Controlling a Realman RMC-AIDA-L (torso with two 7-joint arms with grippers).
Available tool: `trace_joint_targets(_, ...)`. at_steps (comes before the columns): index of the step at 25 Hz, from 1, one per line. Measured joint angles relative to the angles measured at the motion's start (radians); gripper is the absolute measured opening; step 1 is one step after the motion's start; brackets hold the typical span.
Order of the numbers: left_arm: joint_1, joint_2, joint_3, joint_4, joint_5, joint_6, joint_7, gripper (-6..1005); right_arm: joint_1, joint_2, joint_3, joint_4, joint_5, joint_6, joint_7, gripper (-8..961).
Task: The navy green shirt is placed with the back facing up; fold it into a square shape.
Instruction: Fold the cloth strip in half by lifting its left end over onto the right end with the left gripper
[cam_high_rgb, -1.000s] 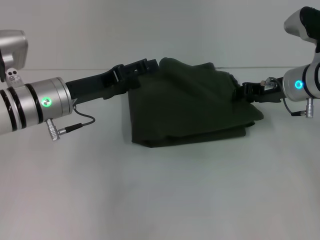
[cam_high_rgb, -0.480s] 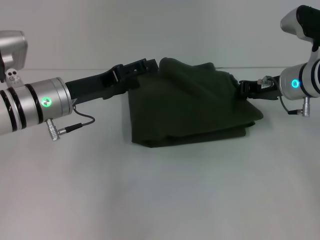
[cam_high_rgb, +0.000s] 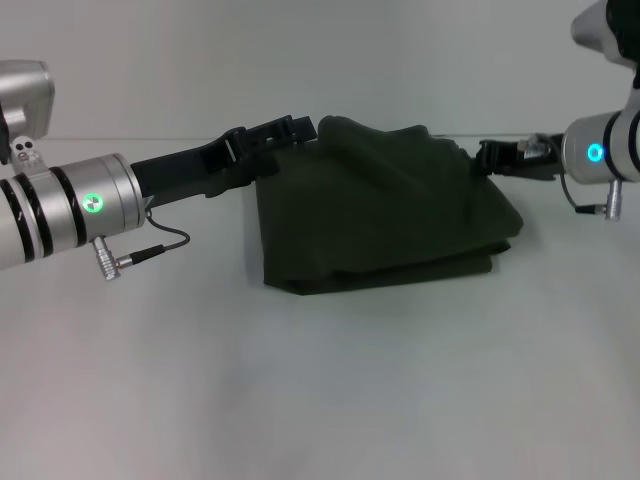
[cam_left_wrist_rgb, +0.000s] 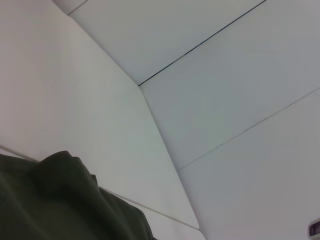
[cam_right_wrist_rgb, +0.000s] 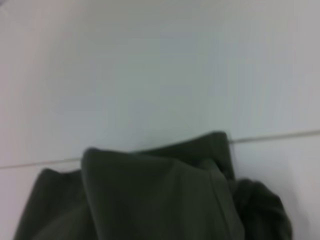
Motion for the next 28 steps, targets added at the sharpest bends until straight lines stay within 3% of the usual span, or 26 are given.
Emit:
trace_joint_targets(4, -0.001, 0.001, 0.000, 0.001, -0.001, 0.002, -0.001, 962, -0.009, 0.009, 0.000, -0.043, 0.000, -0.019, 0.006, 23)
trace_joint_targets(10, -0.002, 0.003, 0.000, 0.002, -0.009, 0.002, -0.003, 962, -0.051, 0.038, -0.003, -0.147, -0.010, -0.025, 0.017, 25)
trace_joint_targets(18, -0.002, 0.003, -0.001, 0.010, -0.010, 0.000, -0.006, 962, -0.080, 0.042, -0.008, -0.192, -0.105, -0.052, 0.106, 29)
trace_joint_targets(28, -0.002, 0.001, -0.003, 0.011, -0.022, -0.015, 0.003, 962, -0.084, 0.035, 0.000, -0.090, -0.106, -0.021, 0.115, 33)
